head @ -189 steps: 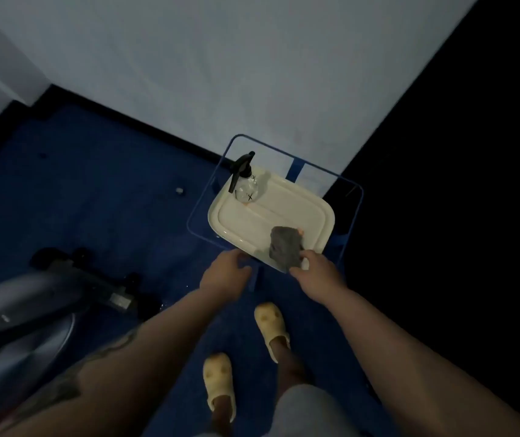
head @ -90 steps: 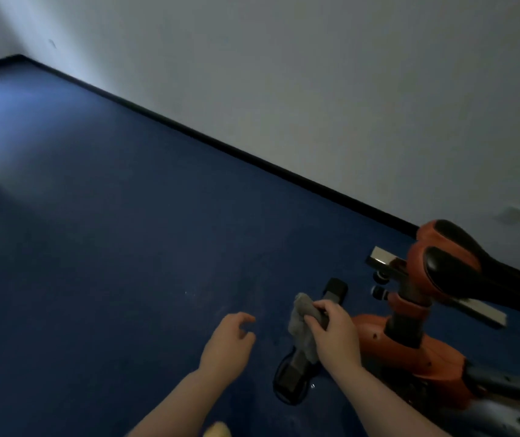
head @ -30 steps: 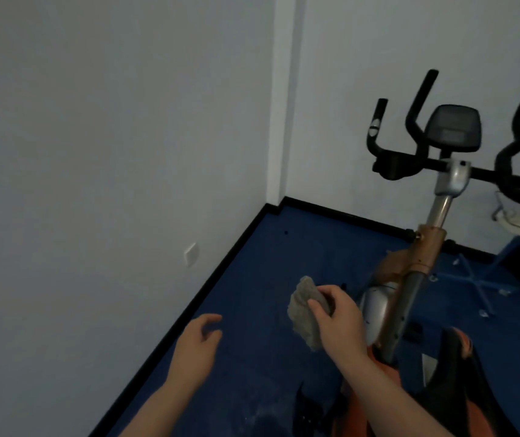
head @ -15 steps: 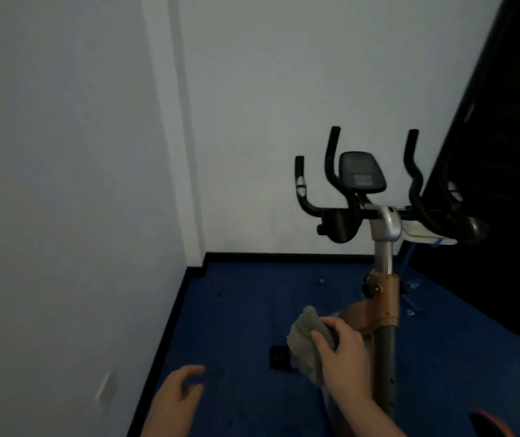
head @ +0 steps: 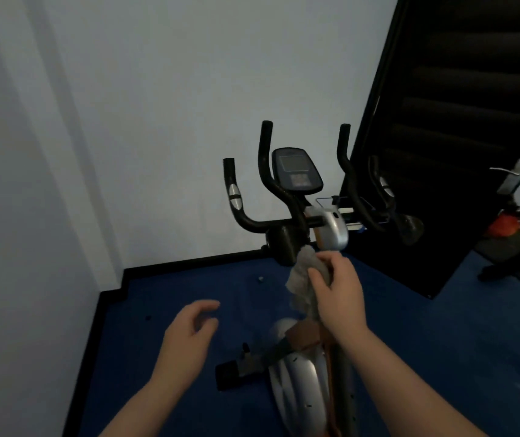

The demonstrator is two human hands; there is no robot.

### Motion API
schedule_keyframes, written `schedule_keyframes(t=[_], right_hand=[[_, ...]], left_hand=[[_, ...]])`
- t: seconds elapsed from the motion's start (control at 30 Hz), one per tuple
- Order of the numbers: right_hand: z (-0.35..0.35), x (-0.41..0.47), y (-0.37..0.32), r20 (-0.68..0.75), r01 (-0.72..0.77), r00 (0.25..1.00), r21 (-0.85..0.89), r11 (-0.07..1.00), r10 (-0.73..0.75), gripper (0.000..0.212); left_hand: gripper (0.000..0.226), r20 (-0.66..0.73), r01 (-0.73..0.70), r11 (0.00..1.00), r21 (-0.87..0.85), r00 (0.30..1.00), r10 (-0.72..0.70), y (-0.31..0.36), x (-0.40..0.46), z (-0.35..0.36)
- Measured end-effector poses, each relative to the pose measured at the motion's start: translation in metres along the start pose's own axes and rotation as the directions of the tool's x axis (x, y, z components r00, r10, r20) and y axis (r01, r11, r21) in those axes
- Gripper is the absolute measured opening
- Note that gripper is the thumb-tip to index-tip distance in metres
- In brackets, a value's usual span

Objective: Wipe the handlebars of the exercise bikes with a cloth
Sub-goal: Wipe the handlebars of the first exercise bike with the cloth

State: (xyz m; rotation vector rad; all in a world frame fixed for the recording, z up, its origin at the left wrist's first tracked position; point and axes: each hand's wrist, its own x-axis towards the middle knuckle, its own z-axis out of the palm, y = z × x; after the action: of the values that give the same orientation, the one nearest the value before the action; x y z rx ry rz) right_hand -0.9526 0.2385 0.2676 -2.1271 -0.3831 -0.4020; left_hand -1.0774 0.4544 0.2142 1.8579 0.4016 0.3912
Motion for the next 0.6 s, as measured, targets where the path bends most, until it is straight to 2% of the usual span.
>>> schedule_keyframes(t=[0.13, 0.27, 0.4, 0.5, 0.6], right_hand=[[0.038, 0.078, 0.004, 0.02, 0.144, 0.99, -0.141, 0.98, -0.142, 0.025], [0.079, 0.102, 0.009, 0.106, 0.277, 0.96, -0.267, 0.923, -0.258, 0.028], [0.087, 0.08, 0.035, 0.107, 0.278, 0.959, -0.163, 0.947, -0.263, 0.023], [0.076, 0.081, 0.037, 0.164, 0.337, 0.936, -0.158, 0.928, -0.312, 0.021], [0.084, 0.111, 0.018, 0.092, 0.356, 0.934, -0.182, 0.917, -0.344, 0.024]], left_hand=[[0.027, -0.068, -0.073, 0.994, -0.076, 0.995, 0.068, 0.036, 0.076, 0.04], [0.026, -0.101, -0.093, 0.98, -0.178, 0.992, 0.075, 0.056, 0.127, 0.082], [0.025, -0.071, -0.056, 0.961, -0.272, 0.997, 0.038, 0.049, 0.152, 0.111], [0.027, -0.046, -0.089, 0.951, -0.295, 0.996, 0.079, 0.038, 0.153, 0.117], [0.032, -0.044, -0.104, 0.928, -0.357, 0.995, 0.095, 0.034, 0.161, 0.119]])
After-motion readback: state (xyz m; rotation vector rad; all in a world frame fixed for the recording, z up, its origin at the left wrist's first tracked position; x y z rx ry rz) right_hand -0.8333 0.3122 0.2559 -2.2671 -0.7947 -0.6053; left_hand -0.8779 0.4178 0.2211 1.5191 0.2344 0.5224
